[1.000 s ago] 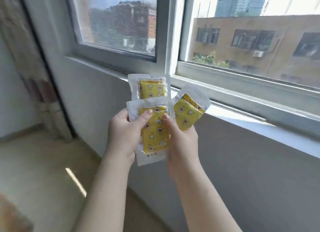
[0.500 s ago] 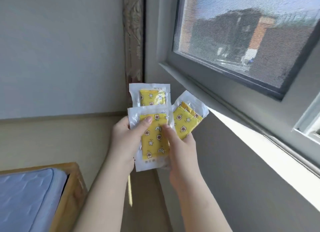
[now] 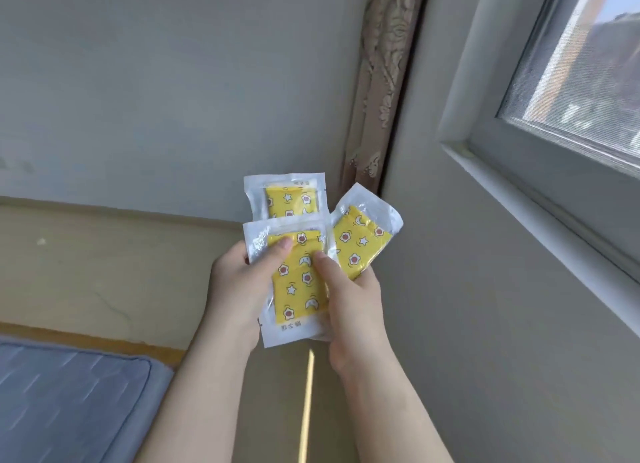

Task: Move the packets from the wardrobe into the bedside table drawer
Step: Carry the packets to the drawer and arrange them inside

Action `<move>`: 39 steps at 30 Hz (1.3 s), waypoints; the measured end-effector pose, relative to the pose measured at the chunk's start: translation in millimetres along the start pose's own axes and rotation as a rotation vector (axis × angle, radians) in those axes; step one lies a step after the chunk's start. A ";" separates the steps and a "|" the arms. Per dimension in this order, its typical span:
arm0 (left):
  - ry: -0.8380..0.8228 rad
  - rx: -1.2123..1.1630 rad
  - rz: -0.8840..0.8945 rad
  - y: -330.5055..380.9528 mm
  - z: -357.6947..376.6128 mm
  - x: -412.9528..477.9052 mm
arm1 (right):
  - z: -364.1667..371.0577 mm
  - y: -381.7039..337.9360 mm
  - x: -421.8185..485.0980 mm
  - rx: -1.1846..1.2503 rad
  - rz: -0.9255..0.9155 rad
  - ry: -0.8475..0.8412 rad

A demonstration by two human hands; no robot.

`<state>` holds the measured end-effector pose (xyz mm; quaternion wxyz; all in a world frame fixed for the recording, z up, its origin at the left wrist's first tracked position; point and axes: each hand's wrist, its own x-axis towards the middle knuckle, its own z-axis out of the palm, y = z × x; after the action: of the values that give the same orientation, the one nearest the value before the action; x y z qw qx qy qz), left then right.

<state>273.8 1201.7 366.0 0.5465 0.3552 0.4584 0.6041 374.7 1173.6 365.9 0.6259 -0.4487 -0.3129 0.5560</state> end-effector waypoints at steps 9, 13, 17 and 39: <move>0.066 0.010 0.016 41.2 9.6 216.6 | 89.8 -10.7 210.5 0.021 0.021 -0.075; 0.177 0.016 0.014 42.4 -8.5 290.6 | 126.1 9.7 286.7 0.024 0.102 -0.151; 0.291 0.001 0.070 45.4 -26.3 373.1 | 166.4 27.0 371.5 0.000 0.156 -0.310; 0.739 0.017 0.191 91.6 -107.6 841.2 | 424.4 99.3 819.9 -0.090 0.344 -0.609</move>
<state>16.6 2015.0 356.6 0.2826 0.1589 0.5945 0.7359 108.1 2063.0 358.0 0.3809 -0.3355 -0.4291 0.7472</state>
